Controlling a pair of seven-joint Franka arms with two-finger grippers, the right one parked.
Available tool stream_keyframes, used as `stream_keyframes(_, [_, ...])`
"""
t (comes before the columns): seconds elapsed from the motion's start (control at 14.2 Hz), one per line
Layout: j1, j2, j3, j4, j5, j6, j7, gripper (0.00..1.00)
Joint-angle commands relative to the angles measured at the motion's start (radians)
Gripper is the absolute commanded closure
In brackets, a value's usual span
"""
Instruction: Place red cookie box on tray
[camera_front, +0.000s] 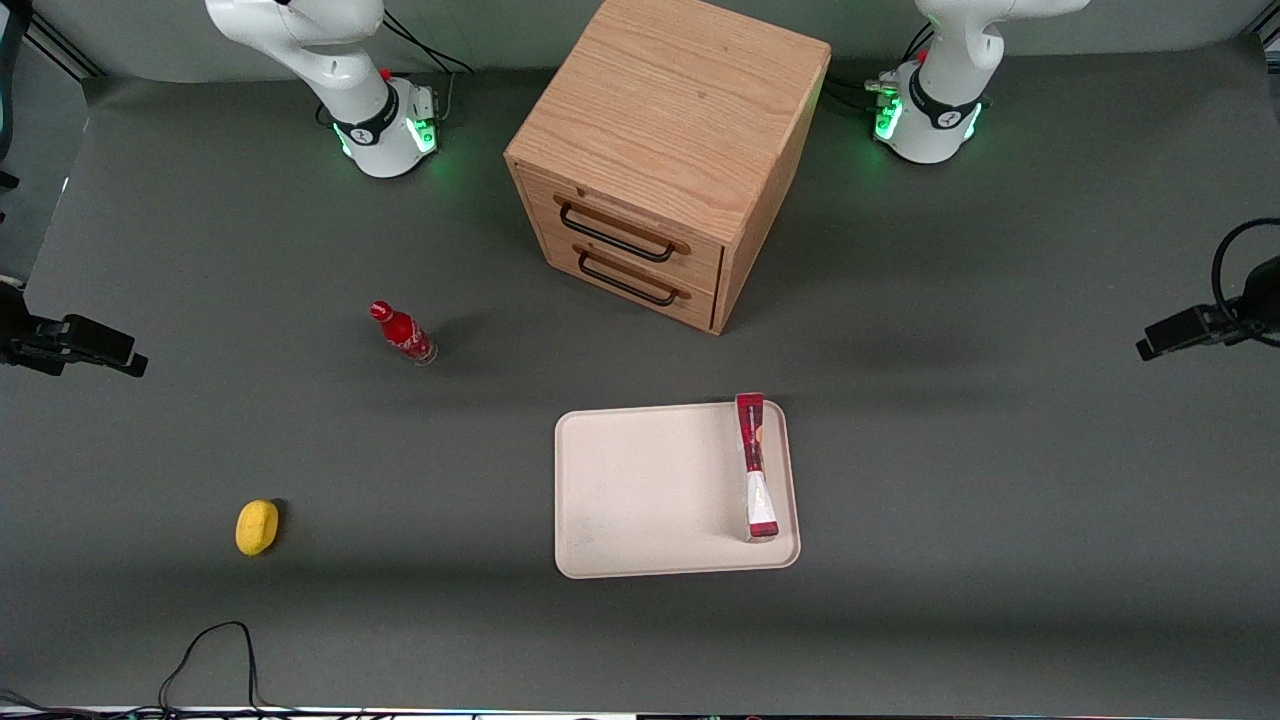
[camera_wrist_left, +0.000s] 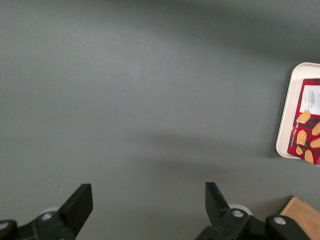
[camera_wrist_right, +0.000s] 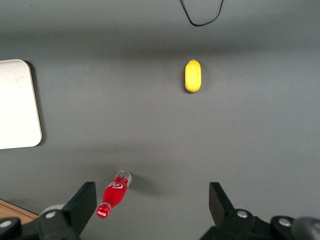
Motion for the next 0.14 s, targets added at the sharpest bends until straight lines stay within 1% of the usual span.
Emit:
stream_keyframes(0.0, [0.007, -0.069, -0.011, -0.065, -0.008, 0.001, 0.040, 0.00])
stream_keyframes(0.07, [0.007, -0.069, -0.011, -0.063, -0.002, 0.000, 0.063, 0.00])
